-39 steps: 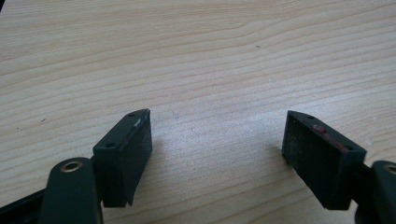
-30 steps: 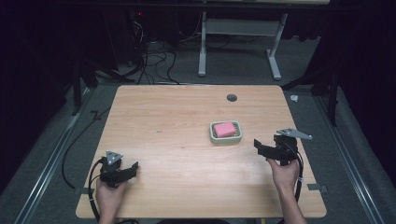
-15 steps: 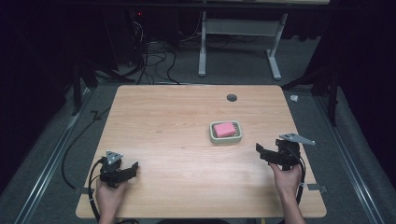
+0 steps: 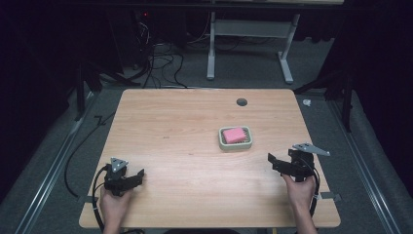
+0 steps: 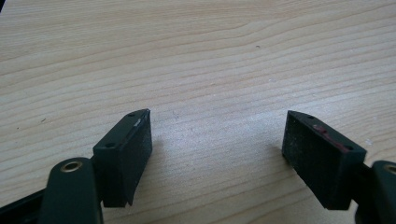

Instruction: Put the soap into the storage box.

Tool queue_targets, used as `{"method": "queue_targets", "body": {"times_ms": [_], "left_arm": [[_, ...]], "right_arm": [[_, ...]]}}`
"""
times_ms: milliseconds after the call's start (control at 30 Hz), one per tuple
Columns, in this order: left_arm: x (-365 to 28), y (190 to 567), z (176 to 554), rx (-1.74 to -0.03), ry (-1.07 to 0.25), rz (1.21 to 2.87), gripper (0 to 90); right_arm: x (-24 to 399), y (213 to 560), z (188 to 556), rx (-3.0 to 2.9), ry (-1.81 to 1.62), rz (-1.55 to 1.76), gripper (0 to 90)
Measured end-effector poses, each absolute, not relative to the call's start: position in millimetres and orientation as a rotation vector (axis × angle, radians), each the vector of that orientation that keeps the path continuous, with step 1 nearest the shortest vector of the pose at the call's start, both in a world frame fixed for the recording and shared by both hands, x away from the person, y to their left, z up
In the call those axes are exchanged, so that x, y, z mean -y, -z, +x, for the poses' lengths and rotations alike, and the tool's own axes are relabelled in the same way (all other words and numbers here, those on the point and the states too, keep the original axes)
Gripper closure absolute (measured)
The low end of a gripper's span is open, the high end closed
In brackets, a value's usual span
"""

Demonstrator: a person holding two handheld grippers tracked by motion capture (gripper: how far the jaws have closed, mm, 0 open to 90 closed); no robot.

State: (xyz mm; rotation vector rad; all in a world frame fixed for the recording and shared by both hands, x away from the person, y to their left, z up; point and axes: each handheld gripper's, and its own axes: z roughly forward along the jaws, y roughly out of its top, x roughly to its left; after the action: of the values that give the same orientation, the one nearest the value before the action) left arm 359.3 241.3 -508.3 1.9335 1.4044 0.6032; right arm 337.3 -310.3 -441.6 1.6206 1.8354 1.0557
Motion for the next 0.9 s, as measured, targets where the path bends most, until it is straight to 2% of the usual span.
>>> {"method": "queue_targets", "body": {"times_ms": [900], "left_arm": [[-241,508,359,-1.404,-0.603,1.934,24.7]], "right_arm": [[312,465,328,-1.856,-1.045,1.665,16.0]]}}
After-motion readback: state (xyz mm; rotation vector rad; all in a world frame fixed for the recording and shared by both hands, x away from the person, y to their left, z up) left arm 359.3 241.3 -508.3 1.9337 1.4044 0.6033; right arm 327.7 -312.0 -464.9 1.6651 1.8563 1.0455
